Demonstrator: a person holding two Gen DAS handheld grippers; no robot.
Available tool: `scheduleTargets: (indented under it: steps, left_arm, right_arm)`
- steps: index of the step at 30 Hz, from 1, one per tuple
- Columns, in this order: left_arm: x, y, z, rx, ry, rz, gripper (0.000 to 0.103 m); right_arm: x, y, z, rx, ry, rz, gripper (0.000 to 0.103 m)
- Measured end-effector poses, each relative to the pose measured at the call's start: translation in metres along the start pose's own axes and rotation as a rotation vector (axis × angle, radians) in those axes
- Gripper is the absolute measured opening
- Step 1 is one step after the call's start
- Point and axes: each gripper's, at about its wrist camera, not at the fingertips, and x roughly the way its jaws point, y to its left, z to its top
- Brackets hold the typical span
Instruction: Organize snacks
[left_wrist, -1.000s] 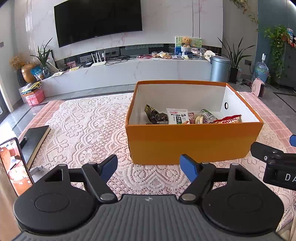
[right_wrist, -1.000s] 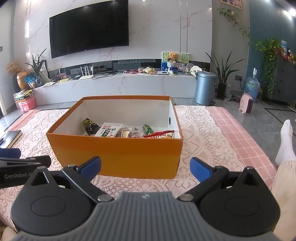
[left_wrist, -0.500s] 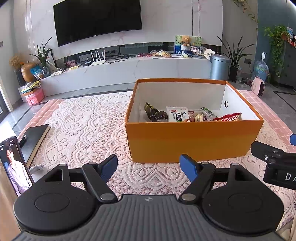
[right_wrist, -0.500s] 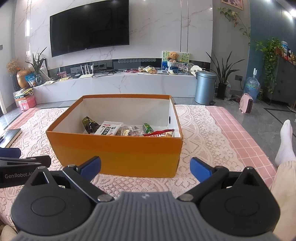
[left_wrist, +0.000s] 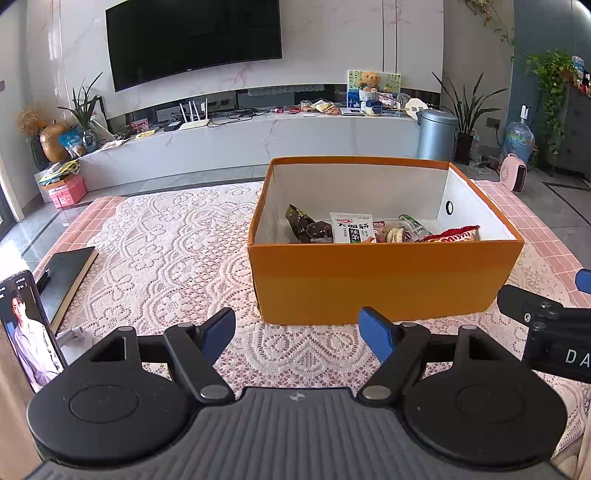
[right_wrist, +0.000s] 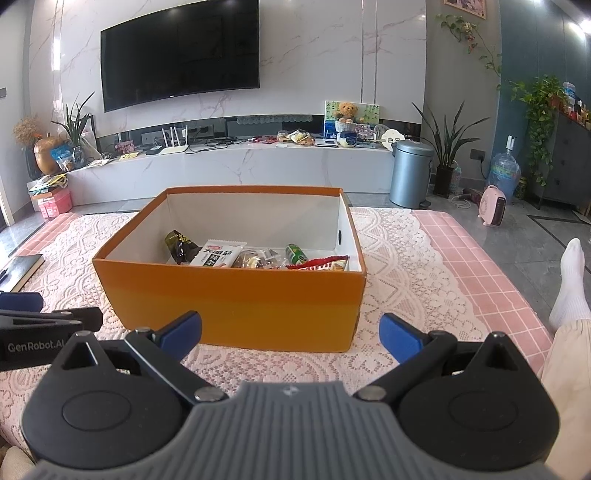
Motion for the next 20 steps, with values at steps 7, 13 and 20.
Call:
scheduleTargets:
  steps: [7,13,20]
  left_arm:
    - [-0.0009,-0.0005,0.0003,0.001,-0.003,0.006,0.089]
    - [-0.0013,-0.0007,0.0005,0.002,-0.005,0.005,0.089]
    - [-0.0027,-0.0002,0.0004,0.002,-0.01,0.002,0.089]
  right_arm:
    - [0.0003,-0.0002,-0.0008,0.0,0.001,0.0,0.099]
    - [0.0024,0.0,-0.0047,-0.004,0.006,0.004,0.099]
    - [0.0036,0.0002,-0.0065,-0.006,0.011,0.005,0.099]
